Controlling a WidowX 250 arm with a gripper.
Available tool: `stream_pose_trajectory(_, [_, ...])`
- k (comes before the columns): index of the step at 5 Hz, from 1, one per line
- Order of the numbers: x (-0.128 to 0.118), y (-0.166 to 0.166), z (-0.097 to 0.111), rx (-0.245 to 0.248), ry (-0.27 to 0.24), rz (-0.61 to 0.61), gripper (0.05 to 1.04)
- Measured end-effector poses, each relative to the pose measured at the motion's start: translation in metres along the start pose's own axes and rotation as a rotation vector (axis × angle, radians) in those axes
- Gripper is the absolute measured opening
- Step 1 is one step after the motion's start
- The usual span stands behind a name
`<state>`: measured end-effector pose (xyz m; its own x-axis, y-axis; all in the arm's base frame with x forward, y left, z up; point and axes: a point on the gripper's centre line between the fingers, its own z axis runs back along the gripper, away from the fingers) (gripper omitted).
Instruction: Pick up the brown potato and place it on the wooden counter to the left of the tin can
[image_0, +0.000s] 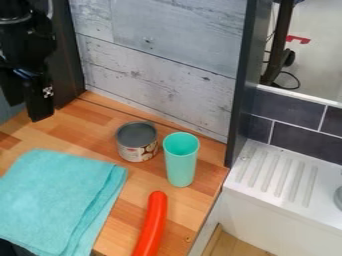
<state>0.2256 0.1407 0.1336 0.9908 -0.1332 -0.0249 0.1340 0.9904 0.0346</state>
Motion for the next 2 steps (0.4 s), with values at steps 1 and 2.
stream_pose_trajectory(1, [-0.001, -0.001, -0.006, -0.014, 0.018, -0.003, 1.001])
stream_pose_trajectory(2, [-0.005, 0.019, -0.015, 0.006, 0.008, 0.052, 1.001])
